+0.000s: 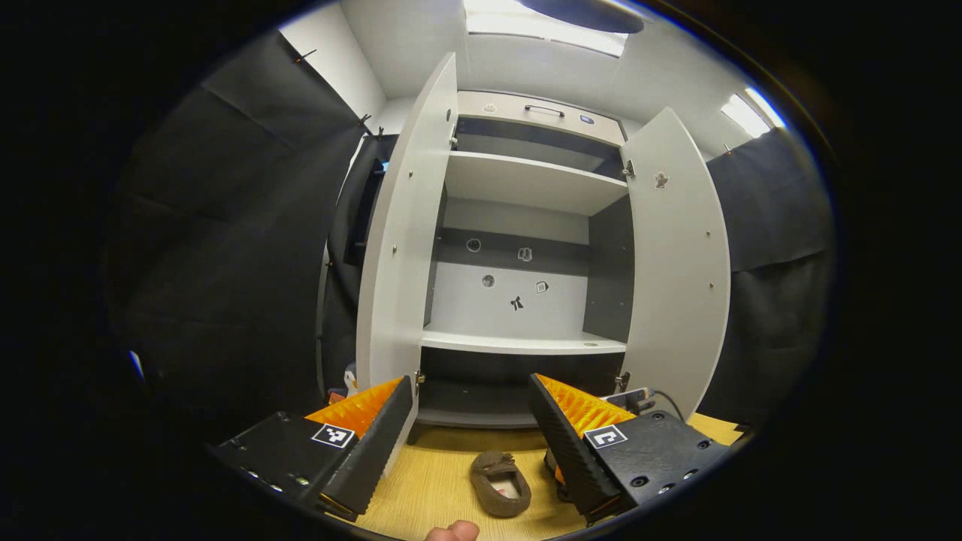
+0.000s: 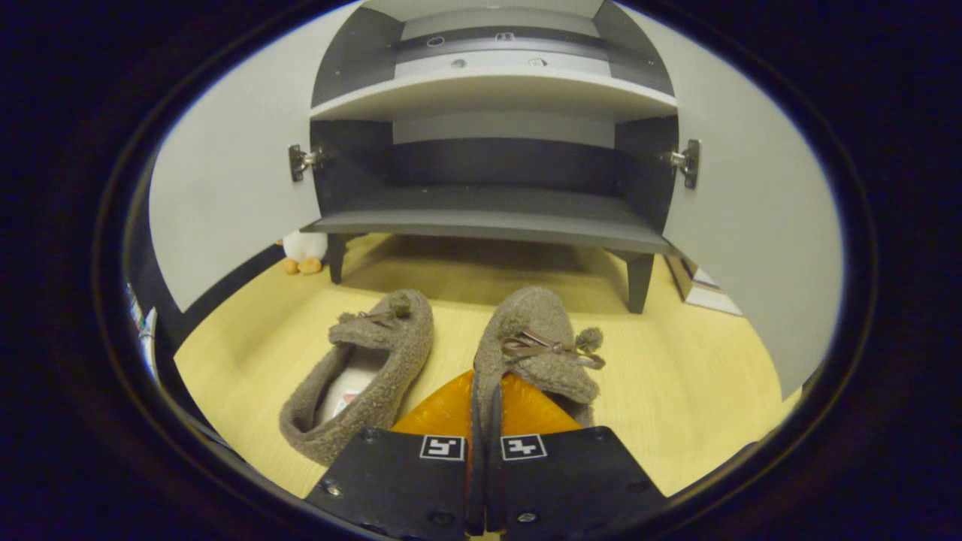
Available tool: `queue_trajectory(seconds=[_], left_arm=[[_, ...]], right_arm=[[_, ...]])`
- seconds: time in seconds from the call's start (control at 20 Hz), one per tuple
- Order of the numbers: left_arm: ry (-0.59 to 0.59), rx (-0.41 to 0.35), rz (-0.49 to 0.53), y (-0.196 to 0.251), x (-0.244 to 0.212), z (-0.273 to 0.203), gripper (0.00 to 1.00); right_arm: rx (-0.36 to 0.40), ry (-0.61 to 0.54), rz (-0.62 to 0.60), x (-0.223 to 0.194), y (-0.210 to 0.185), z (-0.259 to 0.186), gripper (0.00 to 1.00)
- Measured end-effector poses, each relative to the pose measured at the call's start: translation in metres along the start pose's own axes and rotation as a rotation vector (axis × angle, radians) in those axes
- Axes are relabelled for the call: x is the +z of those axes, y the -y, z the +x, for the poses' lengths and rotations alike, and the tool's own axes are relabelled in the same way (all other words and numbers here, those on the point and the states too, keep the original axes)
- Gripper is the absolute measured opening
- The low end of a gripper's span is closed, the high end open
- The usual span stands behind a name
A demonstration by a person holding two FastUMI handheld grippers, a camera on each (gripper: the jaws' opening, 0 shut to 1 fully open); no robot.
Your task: Grab one shoe with the right hand and put it into the shoe cabinet, grab the other shoe with the left hand and put it into the shoe cabinet; then close the right door with the right hand and the left door with the left hand.
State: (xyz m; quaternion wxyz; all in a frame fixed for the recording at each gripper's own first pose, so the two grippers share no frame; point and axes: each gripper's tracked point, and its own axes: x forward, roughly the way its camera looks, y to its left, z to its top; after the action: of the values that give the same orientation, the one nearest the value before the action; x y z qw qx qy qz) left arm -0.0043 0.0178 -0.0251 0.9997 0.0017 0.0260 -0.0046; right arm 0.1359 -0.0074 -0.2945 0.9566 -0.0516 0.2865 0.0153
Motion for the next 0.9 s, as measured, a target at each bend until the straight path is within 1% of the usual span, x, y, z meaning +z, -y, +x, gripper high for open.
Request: queue_trajectory(seconds=[0.05, 0.15, 0.3, 0.4, 0.5, 0.65, 0.7, 0.8, 0.9], left_arm=[[-0.003, -0.004, 0.002, 0.001, -0.001, 0.001, 0.95], [-0.003, -0.002, 0.012, -0.001, -0.001, 0.003, 0.95], [0.003, -0.008, 0.003, -0.001, 0.0, 0.004, 0.95], [0.002, -0.01, -0.005, -0.001, -0.001, 0.006, 0.95], [0.0, -0.01, -0.006, -0.002, -0.004, 0.007, 0.95], [-0.001, -0.007, -0.009, -0.002, -0.003, 0.007, 0.95], [0.002, -0.006, -0.013, -0.003, -0.001, 0.007, 0.95], [0.014, -0.008, -0.024, -0.003, 0.003, 0.008, 0.95], [0.024, -0.014, -0.023, -0.004, 0.008, 0.013, 0.95]], right_arm=[[-0.005, 0.043, -0.011, 0.015, 0.003, -0.01, 0.05], [-0.008, 0.133, -0.025, 0.061, 0.003, -0.032, 0.05], [-0.001, 0.244, -0.033, 0.15, 0.003, -0.062, 0.05], [-0.017, 0.341, -0.062, 0.218, 0.006, -0.065, 0.04], [-0.053, 0.385, -0.094, 0.276, 0.013, -0.061, 0.05], [-0.082, 0.345, -0.119, 0.333, 0.021, -0.032, 0.05], [-0.104, 0.322, -0.133, 0.345, 0.026, -0.018, 0.04], [-0.16, 0.268, -0.17, 0.361, 0.038, 0.011, 0.04], [-0.191, 0.216, -0.169, 0.369, 0.04, 0.03, 0.04]])
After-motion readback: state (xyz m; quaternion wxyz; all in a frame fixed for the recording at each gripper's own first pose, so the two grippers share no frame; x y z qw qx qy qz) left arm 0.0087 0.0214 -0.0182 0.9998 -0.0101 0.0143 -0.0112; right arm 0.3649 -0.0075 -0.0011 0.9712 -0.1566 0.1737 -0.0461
